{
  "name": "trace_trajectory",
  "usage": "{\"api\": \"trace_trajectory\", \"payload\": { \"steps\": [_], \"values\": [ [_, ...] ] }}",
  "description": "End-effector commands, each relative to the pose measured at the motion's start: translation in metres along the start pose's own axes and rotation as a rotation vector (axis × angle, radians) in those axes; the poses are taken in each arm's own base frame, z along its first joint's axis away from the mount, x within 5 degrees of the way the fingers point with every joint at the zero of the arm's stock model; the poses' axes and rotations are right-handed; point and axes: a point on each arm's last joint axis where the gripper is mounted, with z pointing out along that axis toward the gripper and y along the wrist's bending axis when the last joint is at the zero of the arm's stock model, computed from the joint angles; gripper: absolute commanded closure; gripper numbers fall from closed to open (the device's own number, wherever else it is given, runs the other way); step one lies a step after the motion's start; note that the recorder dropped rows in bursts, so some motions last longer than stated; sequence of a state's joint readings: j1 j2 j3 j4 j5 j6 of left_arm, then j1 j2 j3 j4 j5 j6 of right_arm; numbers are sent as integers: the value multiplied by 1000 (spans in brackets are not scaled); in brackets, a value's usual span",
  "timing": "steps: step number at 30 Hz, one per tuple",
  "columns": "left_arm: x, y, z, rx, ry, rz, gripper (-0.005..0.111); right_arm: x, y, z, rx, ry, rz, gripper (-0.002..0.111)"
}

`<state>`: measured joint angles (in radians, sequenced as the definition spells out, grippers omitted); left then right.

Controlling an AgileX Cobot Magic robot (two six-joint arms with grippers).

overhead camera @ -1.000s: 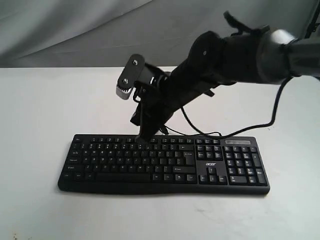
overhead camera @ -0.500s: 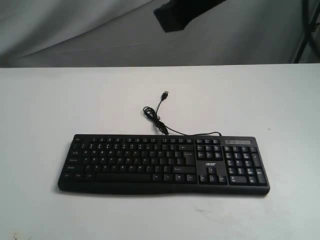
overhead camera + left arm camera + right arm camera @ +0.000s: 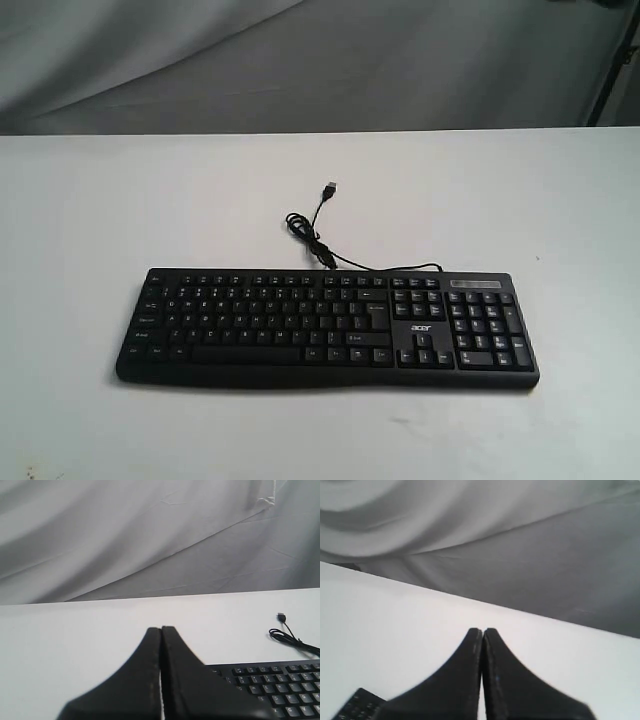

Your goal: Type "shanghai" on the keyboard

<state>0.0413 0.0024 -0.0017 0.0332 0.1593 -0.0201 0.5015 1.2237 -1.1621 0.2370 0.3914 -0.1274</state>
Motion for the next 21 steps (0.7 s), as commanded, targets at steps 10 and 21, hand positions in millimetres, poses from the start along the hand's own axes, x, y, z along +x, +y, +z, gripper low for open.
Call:
{"api": "trace_trajectory", "payload": {
  "steps": [10,21],
  "values": [
    [0,0,0,7,-7,-2,107,122,-50,-132,430,-260,-41,108],
    [0,0,0,7,-7,-2,107,201,-46,-162,608,-366,33,108]
  ]
}}
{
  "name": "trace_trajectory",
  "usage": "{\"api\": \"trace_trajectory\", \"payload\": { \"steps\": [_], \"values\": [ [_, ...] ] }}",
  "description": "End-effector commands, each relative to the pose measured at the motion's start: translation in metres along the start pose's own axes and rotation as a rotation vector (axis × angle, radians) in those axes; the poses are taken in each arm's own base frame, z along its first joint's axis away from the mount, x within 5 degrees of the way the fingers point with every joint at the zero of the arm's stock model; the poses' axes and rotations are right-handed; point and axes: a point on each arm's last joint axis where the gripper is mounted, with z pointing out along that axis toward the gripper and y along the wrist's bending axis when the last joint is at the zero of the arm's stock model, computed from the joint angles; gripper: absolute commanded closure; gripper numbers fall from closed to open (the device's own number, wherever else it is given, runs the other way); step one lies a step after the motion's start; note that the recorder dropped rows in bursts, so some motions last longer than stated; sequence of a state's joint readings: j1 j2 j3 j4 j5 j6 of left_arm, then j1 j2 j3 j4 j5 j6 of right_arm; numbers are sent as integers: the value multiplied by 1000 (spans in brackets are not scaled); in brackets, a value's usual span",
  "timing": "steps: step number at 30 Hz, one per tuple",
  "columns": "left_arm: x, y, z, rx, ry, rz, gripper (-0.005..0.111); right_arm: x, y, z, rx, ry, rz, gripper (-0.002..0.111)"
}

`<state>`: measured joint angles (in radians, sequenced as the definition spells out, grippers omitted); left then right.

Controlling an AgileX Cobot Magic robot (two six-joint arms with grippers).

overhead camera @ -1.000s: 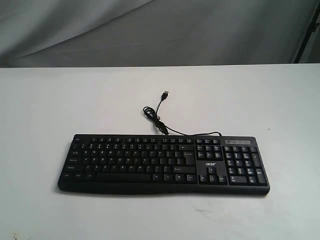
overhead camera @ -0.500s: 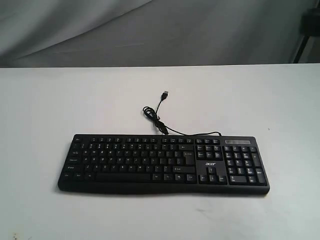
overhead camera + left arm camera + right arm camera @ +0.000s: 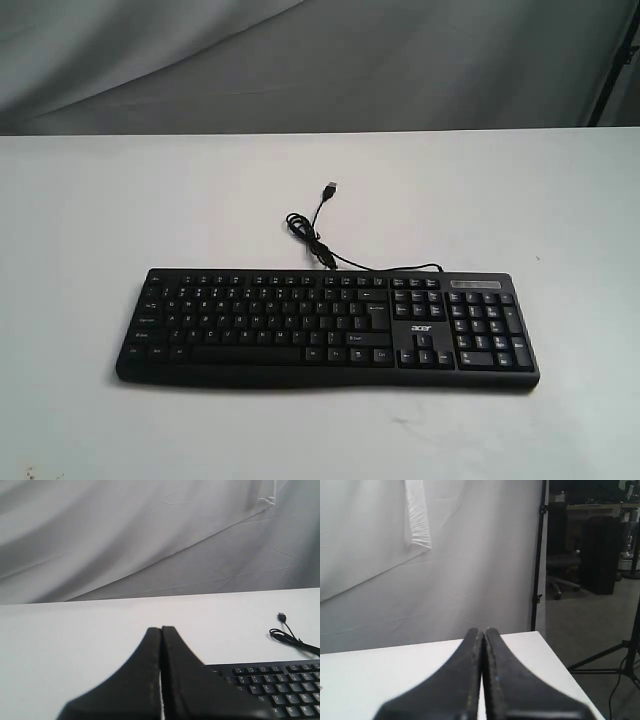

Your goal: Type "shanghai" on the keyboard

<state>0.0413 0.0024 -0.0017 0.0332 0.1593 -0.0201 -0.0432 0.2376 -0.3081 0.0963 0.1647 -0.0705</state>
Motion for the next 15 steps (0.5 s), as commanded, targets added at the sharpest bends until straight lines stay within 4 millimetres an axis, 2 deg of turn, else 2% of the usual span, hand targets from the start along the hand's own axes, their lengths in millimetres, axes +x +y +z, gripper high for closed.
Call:
{"api": "trace_trajectory", "payload": {
  "steps": [1,9,15],
  "values": [
    [0,0,0,7,-7,-2,107,32,-2,-6,21,28,8,108],
    [0,0,0,7,-7,-2,107,90,-3,-12,24,84,25,108],
    [0,0,0,7,-7,-2,107,97,-4,-14,26,159,-5,108]
  ]
}}
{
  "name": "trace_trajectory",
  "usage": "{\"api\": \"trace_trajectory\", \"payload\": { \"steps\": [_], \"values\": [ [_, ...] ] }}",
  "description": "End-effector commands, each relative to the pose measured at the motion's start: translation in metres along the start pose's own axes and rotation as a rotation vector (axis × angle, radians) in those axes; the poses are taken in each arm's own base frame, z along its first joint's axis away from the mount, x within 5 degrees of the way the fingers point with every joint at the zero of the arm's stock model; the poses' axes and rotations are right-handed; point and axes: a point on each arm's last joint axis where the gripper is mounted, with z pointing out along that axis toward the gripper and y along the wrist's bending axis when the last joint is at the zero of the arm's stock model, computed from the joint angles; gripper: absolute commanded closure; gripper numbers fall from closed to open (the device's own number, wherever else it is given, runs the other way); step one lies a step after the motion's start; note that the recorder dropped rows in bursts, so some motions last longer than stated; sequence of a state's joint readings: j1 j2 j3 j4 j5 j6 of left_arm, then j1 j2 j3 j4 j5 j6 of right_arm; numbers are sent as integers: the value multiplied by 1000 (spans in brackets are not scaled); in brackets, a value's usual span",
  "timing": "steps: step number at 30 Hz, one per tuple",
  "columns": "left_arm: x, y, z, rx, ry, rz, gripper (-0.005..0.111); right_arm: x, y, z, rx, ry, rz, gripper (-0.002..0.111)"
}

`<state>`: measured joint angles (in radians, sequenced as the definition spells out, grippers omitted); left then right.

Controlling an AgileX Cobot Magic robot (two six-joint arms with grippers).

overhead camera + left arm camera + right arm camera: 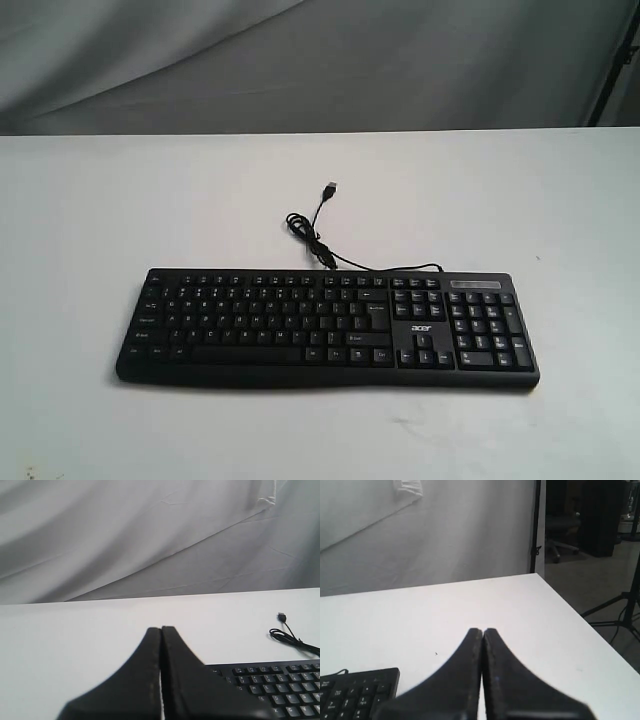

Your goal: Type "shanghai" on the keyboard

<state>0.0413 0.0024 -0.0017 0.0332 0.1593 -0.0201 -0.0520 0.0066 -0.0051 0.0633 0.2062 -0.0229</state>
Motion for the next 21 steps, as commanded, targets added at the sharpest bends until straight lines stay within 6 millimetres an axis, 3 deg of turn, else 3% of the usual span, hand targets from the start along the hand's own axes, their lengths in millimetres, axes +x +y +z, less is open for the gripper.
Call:
{"api": "trace_trajectory", "payload": {
  "steps": [1,21],
  "values": [
    [0,0,0,7,-7,-2,107,7,-1,0,14,61,-21,108],
    [0,0,0,7,-7,-2,107,13,0,-1,7,127,-7,108]
  ]
}}
